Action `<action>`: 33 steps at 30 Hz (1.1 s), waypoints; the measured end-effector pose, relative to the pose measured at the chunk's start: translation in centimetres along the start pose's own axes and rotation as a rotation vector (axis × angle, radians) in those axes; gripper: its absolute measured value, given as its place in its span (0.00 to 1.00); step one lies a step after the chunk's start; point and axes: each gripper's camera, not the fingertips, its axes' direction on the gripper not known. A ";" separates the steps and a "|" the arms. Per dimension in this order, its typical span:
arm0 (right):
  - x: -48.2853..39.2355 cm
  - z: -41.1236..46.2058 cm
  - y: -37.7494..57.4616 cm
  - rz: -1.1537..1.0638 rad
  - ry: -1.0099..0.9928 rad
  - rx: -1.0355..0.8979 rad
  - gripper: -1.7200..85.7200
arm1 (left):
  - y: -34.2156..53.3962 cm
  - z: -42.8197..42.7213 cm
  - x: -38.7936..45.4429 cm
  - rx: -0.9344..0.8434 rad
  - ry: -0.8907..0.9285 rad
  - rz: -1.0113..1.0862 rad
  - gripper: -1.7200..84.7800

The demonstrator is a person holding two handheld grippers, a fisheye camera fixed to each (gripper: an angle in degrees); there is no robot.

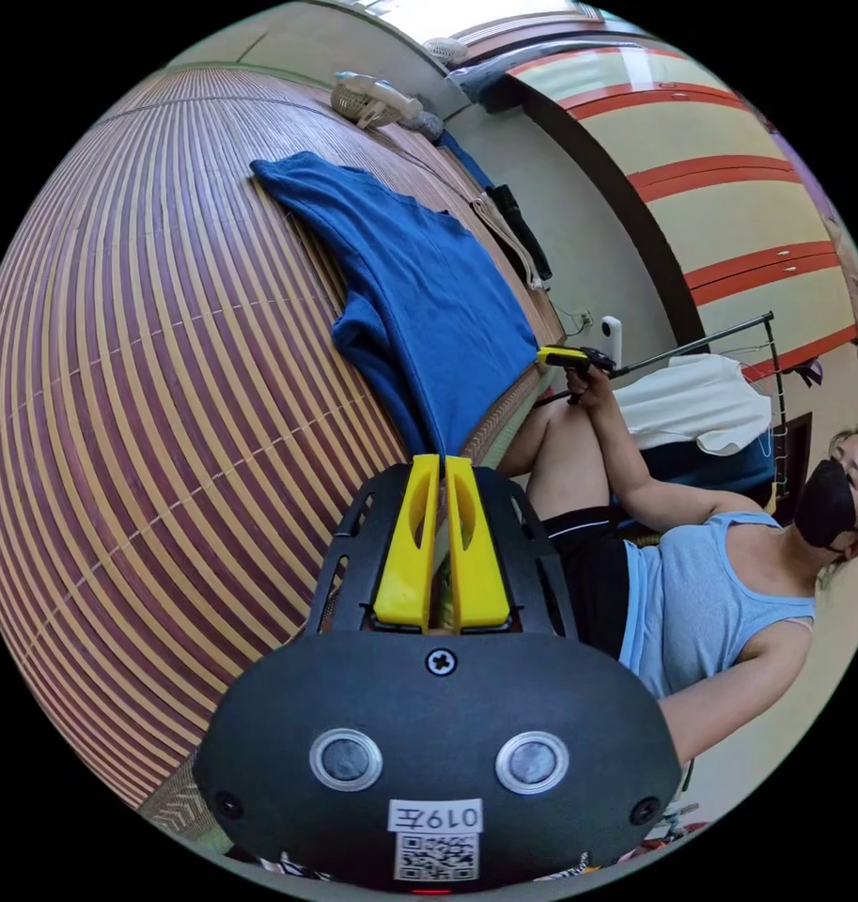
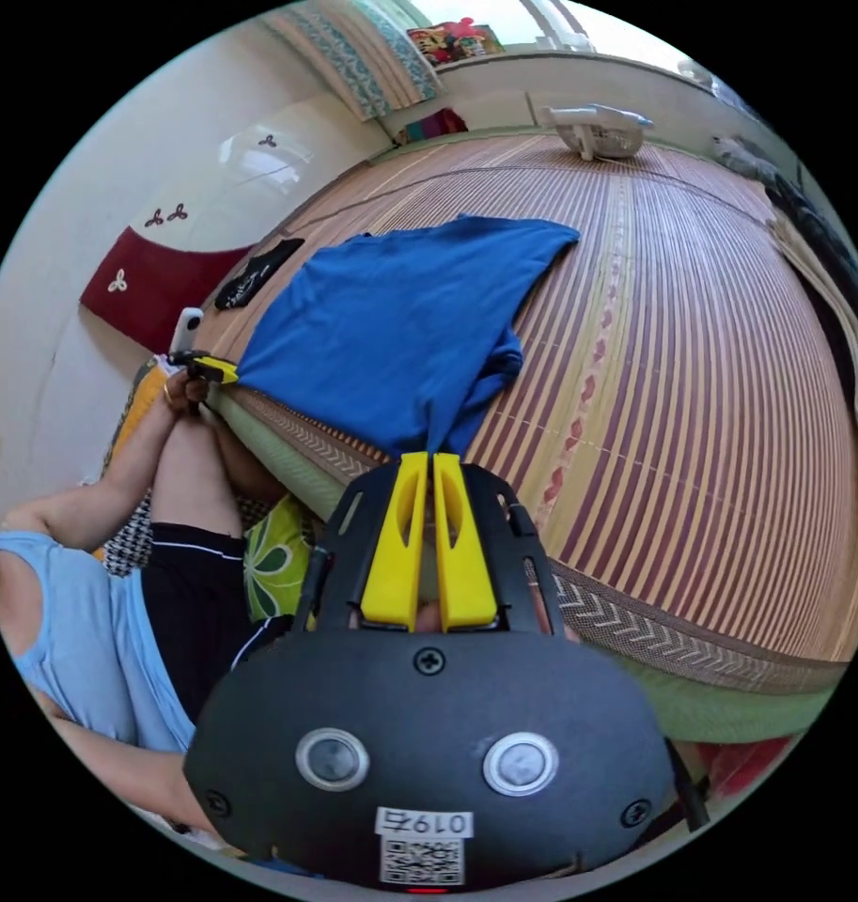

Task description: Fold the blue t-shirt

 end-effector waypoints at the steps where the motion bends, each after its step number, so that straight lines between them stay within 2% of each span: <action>1: 0.7 -0.3 0.1 0.005 -0.066 0.008 0.01 | 0.0 -0.2 -0.1 0.003 0.001 -0.002 0.03; 6: 4.9 -0.9 0.5 0.143 -0.199 -0.004 0.01 | 0.3 -0.8 -1.9 -0.015 0.047 -0.060 0.03; 12: 6.0 -0.9 0.6 0.147 -0.242 -0.023 0.02 | 0.7 -1.3 -2.5 -0.011 0.074 -0.091 0.03; 16: 6.0 -1.6 1.0 0.106 -0.276 -0.014 0.10 | 1.3 -2.1 -1.6 0.009 0.161 -0.036 0.03; 20: 6.9 -3.2 1.9 0.134 -0.243 0.062 0.11 | 2.8 -4.7 -1.5 0.130 0.117 -0.052 0.04; 26: 9.1 -4.7 2.1 0.197 -0.338 0.233 0.09 | 2.6 -6.1 -3.1 0.249 0.144 -0.093 0.04; 33: 8.1 -3.8 1.3 0.171 -0.251 0.197 0.08 | 1.2 -4.7 -2.5 0.184 0.073 -0.098 0.06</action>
